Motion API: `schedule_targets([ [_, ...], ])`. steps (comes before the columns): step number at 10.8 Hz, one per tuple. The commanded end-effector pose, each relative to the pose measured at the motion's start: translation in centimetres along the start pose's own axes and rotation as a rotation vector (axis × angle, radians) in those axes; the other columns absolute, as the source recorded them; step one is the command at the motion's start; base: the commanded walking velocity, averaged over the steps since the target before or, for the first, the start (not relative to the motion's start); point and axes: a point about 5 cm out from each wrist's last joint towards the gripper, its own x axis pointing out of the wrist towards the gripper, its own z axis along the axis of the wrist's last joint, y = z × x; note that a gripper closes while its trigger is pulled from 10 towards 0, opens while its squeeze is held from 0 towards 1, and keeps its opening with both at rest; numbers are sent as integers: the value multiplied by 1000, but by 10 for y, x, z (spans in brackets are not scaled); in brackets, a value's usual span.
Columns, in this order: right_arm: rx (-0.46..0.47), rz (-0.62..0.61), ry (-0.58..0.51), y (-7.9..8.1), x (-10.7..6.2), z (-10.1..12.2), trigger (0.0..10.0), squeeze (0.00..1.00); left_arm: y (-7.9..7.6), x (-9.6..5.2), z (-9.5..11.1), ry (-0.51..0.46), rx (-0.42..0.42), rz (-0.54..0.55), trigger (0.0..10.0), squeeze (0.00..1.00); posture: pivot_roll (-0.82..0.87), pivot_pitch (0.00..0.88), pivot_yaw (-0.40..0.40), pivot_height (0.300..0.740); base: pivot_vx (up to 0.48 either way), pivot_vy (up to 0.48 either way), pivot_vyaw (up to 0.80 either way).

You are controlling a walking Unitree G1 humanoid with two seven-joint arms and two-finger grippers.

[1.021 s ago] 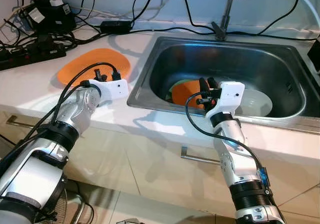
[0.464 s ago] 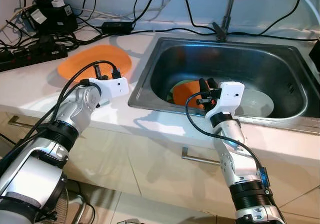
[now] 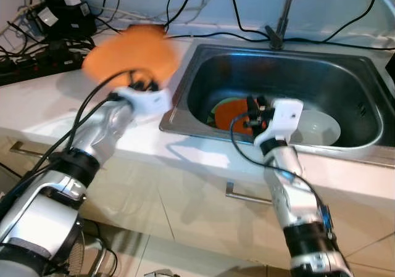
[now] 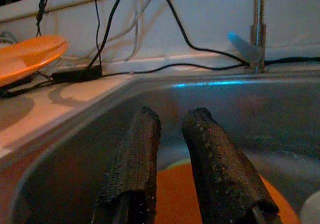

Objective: Kitchen organization

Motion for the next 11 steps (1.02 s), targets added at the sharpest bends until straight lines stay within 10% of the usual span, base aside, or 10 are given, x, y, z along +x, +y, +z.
schedule_targets([
  [1, 36, -6, 3, 0, 4, 3, 10000, 0, 13, 1, 21, -90, 1, 81, 10000, 0, 77, 0, 43, 740, 0, 0, 0],
  [2, 54, -6, -1, 0, 6, 5, 10000, 1000, 8, 1, 29, -125, -6, 74, 10000, 0, 74, 0, 43, 740, 0, 0, 0],
  [7, 423, 23, -6, 9, 20, 25, 10000, 1000, -13, -4, 59, -231, -35, 29, 10000, 0, 63, 0, 44, 740, 0, 0, 0],
  [11, 519, 82, 51, 18, 20, 20, 10000, 1000, -18, -7, 73, -289, -46, 16, 10000, 0, 63, 0, 45, 740, 0, 0, 0],
])
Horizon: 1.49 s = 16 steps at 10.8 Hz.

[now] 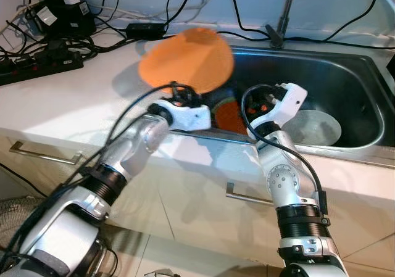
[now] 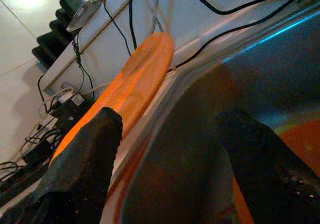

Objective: Kitchen organization

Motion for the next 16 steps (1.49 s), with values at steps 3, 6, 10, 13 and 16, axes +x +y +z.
schedule_targets([
  [3, 14, 25, 18, 6, 2, 0, 10000, 0, 4, 0, 15, -76, 0, 18, 10000, 0, 65, 0, 46, 740, 0, 0, 0],
  [6, 39, 0, 22, 3, 3, 0, 10000, 0, 1, -1, 21, -118, 4, -2, 10000, 0, 67, 0, 48, 740, 0, 0, 0],
  [10, 58, -76, 9, -7, 4, 0, 10000, 0, -3, -5, 23, -134, 8, -17, 10000, 0, 72, 0, 47, 740, 0, 0, 0],
  [13, 84, -70, 3, -5, 7, 2, 0, 0, -4, -5, 25, -145, 10, -18, 10000, 0, 74, 0, 46, 740, 0, 0, 0],
  [16, 171, -58, 11, -2, 9, 1, 0, 0, -3, -5, 27, -165, 31, -10, 10000, 0, 76, 0, 45, 740, 0, 0, 0],
])
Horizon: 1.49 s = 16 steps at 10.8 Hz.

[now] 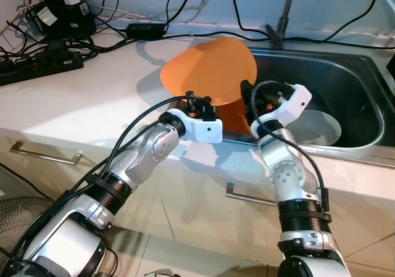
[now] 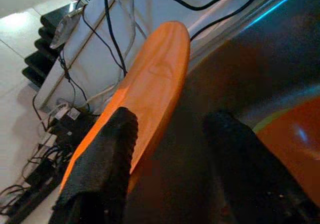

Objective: Kitchen organization

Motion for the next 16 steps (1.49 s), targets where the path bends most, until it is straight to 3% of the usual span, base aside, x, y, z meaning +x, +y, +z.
schedule_targets([
  [1, 48, 19, 21, 9, 5, -4, 0, 0, 8, 0, 7, -41, 26, 42, 10000, 0, 77, 0, 45, 740, 0, 0, 0],
  [10, 96, 27, 78, 10, 5, -10, 0, 0, 14, 0, 7, -40, 92, 83, 10000, 0, 77, 0, 41, 740, 0, 0, 0],
  [11, 98, 25, 81, 10, 5, -10, 0, 0, 14, 0, 7, -40, 90, 88, 10000, 1000, 77, 0, 41, 740, 0, 0, 0],
  [16, 159, -63, 33, 1, 9, -1, 0, 0, 14, 0, 8, -45, 70, 91, 10000, 1000, 79, 0, 40, 740, 0, 0, 0],
])
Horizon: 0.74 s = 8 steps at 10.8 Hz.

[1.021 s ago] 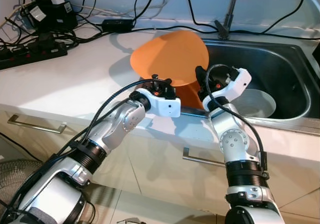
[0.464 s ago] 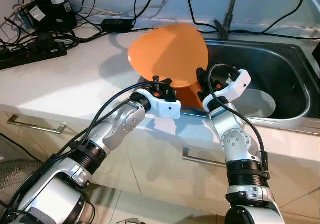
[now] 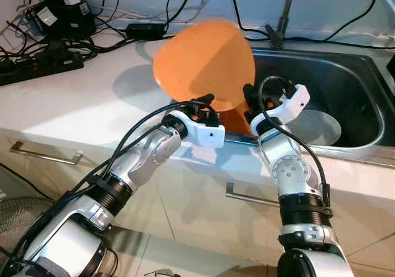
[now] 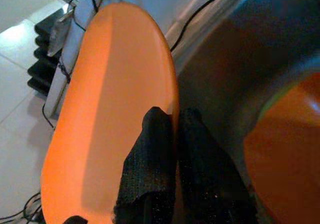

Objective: Kitchen organization

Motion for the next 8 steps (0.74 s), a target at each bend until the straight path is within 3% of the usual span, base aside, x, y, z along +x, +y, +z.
schedule_targets([
  [1, 40, -41, -20, 2, 5, 1, 0, 0, 17, 0, 3, -25, -9, 81, 10000, 1000, 79, 0, 40, 740, 0, 0, 0],
  [2, 54, -63, -29, -1, 6, 2, 0, 0, 17, 0, 3, -26, -11, 83, 10000, 1000, 80, 0, 41, 740, 0, 0, 0],
  [3, 82, -98, -53, -4, 8, 6, 0, 0, 18, 0, 3, -20, -11, 85, 10000, 0, 81, 0, 40, 740, 0, 0, 0],
  [6, 130, -192, -121, -18, 12, 23, 0, 0, 18, 0, 2, -18, -28, 94, 10000, 0, 81, 0, 41, 740, 0, 0, 0],
  [8, 123, -285, -178, -33, 14, 38, 0, 0, 13, -2, -1, 2, -225, 111, 10000, 0, 83, 0, 40, 740, 0, 0, 0],
])
